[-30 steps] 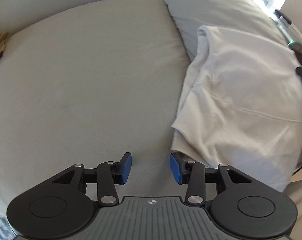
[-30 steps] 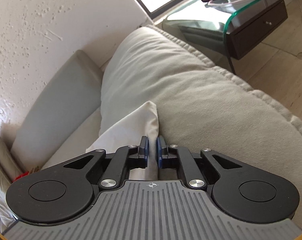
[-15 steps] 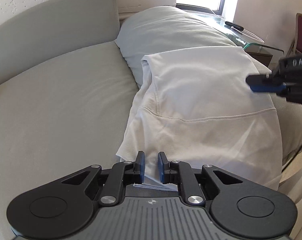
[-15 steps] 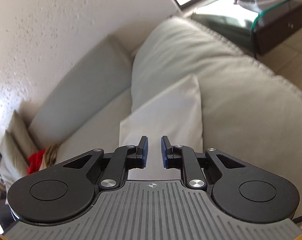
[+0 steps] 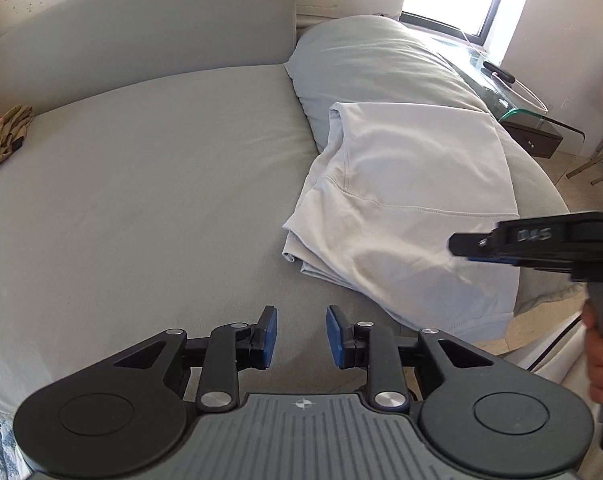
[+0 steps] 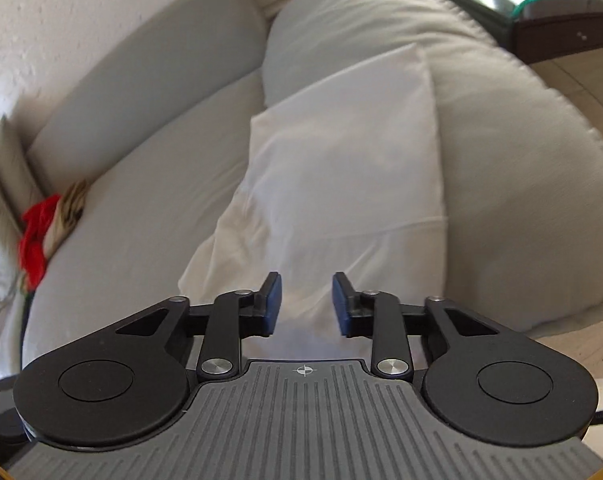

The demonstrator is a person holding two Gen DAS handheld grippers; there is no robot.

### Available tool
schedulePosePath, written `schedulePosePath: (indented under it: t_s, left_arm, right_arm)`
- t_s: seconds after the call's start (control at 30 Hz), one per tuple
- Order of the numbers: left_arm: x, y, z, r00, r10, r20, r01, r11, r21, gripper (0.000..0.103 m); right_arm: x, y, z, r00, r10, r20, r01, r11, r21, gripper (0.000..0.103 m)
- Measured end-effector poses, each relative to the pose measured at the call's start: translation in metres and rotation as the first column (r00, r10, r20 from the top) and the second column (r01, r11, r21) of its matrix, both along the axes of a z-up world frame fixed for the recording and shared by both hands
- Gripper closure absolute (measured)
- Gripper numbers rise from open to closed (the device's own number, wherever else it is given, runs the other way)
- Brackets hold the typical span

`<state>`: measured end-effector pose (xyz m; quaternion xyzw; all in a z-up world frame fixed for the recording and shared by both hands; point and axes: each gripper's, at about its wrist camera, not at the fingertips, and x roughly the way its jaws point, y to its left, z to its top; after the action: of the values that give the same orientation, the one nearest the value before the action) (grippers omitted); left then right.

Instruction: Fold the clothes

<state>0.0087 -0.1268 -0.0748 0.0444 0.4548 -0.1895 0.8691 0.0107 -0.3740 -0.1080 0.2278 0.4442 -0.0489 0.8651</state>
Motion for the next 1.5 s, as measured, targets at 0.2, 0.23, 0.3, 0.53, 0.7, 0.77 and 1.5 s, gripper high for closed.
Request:
schedulePosePath:
  t_s: [0.2,0.23,0.3,0.53,0.7,0.77,1.5]
  left_arm:
    - [-0.019,0.034,0.007,0.998,0.058,0.006,-0.058,0.998,-0.001,0.069]
    - [-0.02,0.035,0.009,0.998,0.069,0.005,-0.069,0.998,0.005,0.068]
    - [-0.023,0.034,0.018,0.997,0.077,0.009,-0.077,0.997,0.019,0.061]
    - [-0.042,-0.001,0.08,0.997,0.001,0.071,0.001,1.0,-0.021,0.024]
    - [-0.061,-0.016,0.109,0.997,-0.033,0.07,0.034,0.999,-0.017,0.014]
    - [-0.068,-0.018,0.113,0.998,-0.051,0.043,0.052,0.998,-0.025,0.013]
    - [-0.087,-0.024,0.12,0.999,-0.042,0.022,0.042,0.999,-0.013,0.009]
  right_arm:
    - [-0.011,0.029,-0.017,0.984,0.03,-0.173,-0.039,0.998,-0.052,0.09]
    - [-0.02,0.032,-0.006,0.984,0.023,-0.178,-0.037,0.996,-0.076,0.086]
    - [-0.038,0.037,0.025,0.99,0.028,-0.135,-0.045,0.992,-0.119,0.067]
    - [-0.084,0.047,0.137,0.999,0.036,0.033,-0.026,0.965,-0.26,0.02]
    - [-0.109,0.045,0.172,1.0,-0.011,0.014,0.015,0.962,-0.273,0.019]
    - [-0.12,0.044,0.179,1.0,-0.006,-0.009,0.003,0.965,-0.262,0.019]
    - [-0.145,0.05,0.186,0.996,0.034,-0.077,-0.054,0.961,-0.27,0.017]
